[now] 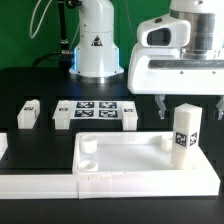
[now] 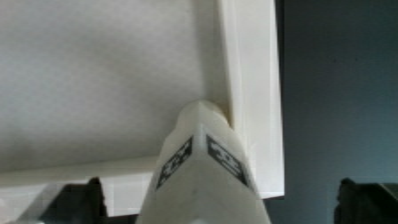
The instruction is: Assemble desk
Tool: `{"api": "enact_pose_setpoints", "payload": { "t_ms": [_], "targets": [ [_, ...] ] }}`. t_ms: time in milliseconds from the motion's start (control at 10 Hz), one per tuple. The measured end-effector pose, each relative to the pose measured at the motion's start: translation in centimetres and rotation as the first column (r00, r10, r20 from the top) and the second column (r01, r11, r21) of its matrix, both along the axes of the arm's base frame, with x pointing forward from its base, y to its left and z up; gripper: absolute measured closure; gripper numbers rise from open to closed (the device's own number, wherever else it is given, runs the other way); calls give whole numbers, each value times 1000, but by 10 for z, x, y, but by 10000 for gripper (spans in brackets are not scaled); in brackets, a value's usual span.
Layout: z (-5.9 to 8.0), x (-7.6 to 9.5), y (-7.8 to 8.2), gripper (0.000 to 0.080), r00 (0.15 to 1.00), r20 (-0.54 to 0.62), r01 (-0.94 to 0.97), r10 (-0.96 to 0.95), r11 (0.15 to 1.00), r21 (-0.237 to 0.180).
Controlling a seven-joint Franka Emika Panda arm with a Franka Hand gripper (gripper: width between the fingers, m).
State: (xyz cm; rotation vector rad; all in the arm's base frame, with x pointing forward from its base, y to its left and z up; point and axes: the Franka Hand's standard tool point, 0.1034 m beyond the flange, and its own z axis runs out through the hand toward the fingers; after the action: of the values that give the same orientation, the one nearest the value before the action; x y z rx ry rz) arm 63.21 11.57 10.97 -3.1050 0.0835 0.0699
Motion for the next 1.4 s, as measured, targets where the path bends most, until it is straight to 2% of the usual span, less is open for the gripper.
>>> {"api": "enact_pose_setpoints", "payload": {
  "t_ms": [100, 200, 300, 400, 600, 700, 800, 900, 1000, 1200, 1400],
  "targets": [
    [1, 0, 0, 150, 992, 5, -126, 126, 992, -9],
    [3, 3, 3, 150, 944, 14, -329, 329, 944, -21],
    [4, 6, 2, 150, 860, 18, -510, 510, 860, -11],
    [1, 9, -5, 150, 777, 9, -629, 629, 777, 6],
    [0, 9, -3, 150, 804, 8, -595, 595, 804, 2],
    [0, 9, -4, 281, 804, 7, -594, 594, 804, 2],
    [0, 9, -4, 281, 825, 6, -565, 565, 825, 1],
    [0, 9, -4, 421, 865, 3, -501, 501, 865, -1],
    [0, 9, -4, 514, 903, 1, -430, 430, 903, -4],
    [0, 10, -3, 513, 952, 5, -305, 305, 952, -10],
    [0, 9, 0, 513, 999, 36, 13, -12, 1000, -19]
  ]
}}
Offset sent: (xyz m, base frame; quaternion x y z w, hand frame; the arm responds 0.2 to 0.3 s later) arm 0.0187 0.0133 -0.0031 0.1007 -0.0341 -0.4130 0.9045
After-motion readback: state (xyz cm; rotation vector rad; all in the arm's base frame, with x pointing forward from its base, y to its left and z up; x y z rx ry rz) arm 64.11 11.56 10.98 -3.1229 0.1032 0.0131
